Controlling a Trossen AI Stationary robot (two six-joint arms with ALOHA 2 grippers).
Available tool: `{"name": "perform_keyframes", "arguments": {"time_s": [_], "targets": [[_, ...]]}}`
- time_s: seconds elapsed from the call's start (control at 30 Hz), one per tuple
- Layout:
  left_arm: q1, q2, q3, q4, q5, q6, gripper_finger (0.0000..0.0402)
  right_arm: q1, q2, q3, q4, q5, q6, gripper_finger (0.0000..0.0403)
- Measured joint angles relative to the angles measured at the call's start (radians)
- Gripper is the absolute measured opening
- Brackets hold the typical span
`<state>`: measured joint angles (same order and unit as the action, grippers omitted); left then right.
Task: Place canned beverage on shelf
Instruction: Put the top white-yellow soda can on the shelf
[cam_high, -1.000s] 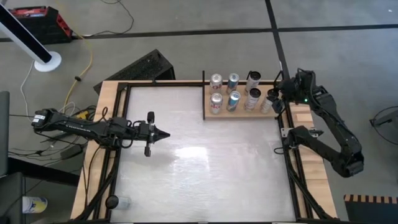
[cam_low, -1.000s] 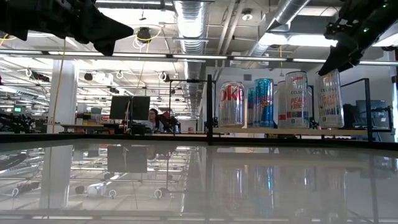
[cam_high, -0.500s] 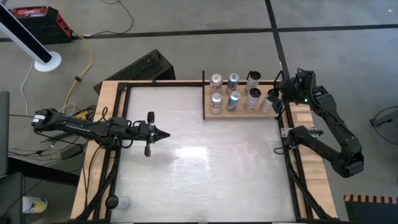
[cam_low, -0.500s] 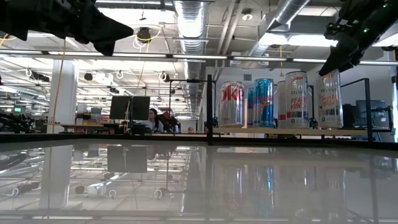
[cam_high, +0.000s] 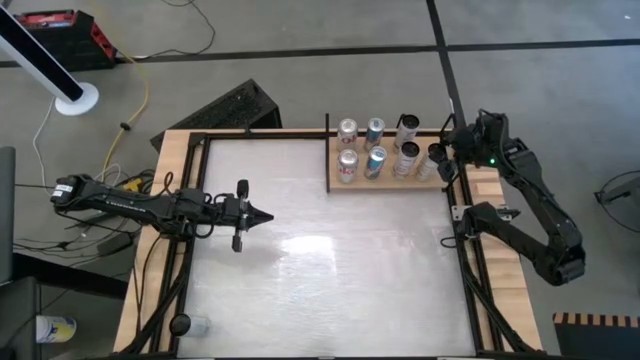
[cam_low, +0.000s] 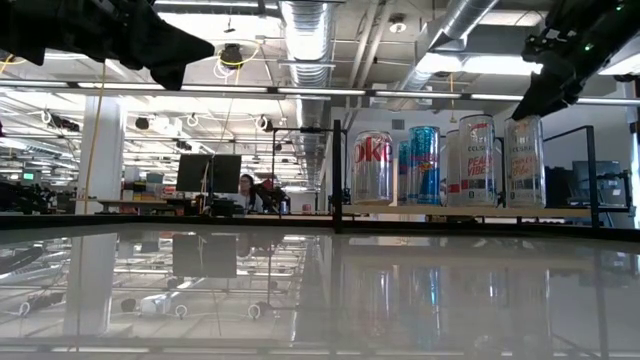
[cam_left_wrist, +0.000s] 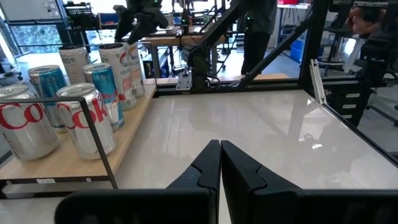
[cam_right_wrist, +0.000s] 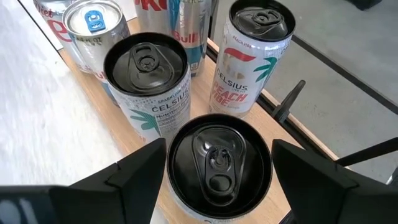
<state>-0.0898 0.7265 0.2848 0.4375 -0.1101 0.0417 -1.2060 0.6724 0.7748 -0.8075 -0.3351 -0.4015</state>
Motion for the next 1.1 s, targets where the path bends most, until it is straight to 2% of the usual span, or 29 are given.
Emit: {"name": "perform_keyframes", "arguments": {"time_s": [0.33,0.5,0.63,0.8,1.07,1.1], "targets": [[0.0,0.0,0.0,0.001,0.0,-0.005,0.0,0.026,-0.045,0.126,-0.024,-0.008,0.058,0.0317],[0.0,0.0,0.0,0.001,0.0,0.008,0.0,0.117,-0.083,0.173,-0.113,-0.072,0.142,0.0313],[0.0,0.0,0.0,0.002,-0.001,0.032,0.0,0.225,-0.114,0.164,-0.215,-0.068,0.223,0.0288],[0.0,0.0,0.0,0.002,-0.001,0.057,0.0,0.365,-0.132,0.13,-0.286,0.004,0.321,0.0224],[0.0,0.0,0.0,-0.001,-0.001,0.055,0.0,0.562,-0.129,0.018,-0.259,0.196,0.469,0.0029],[0.0,0.0,0.0,-0.002,-0.001,0.055,0.0,0.584,-0.129,0.002,-0.254,0.227,0.484,0.0018]]}}
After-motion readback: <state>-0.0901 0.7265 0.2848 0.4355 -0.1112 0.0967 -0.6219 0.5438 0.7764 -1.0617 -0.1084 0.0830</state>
